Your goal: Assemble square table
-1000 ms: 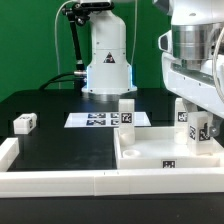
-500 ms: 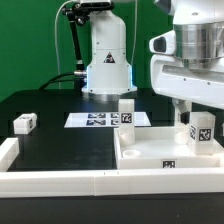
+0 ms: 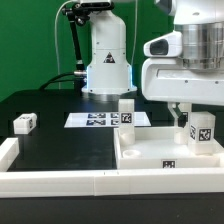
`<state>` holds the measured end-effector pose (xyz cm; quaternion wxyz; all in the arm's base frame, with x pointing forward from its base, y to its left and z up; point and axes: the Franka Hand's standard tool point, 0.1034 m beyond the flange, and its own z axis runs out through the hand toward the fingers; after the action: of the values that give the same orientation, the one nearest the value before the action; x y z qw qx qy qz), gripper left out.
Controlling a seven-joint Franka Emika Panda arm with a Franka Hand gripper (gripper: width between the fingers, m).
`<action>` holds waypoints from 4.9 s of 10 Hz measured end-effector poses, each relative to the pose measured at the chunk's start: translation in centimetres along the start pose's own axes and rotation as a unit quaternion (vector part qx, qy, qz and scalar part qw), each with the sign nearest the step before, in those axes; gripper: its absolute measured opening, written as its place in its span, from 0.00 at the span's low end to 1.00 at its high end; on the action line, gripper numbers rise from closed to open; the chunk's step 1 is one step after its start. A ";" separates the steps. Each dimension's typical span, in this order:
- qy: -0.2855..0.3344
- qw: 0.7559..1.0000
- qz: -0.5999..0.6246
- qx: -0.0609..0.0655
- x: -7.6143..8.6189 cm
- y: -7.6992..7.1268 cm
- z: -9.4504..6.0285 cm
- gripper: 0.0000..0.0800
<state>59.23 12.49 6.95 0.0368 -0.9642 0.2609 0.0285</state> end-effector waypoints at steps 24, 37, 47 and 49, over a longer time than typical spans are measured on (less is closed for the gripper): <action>0.018 0.998 0.052 -0.006 0.5 0.4 0.0 0.36; 0.006 0.975 0.221 0.001 0.1 0.3 0.2 0.80; 0.013 0.983 -0.182 -0.002 0.4 0.0 0.0 0.81; 0.013 0.972 -0.236 -0.005 0.3 0.1 0.1 0.81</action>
Offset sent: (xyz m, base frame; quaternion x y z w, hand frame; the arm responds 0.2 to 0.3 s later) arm -0.0077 0.0057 0.0041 -0.0210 0.0304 -0.3854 0.9220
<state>59.44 12.30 6.85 0.0344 -0.9990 0.0260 0.0081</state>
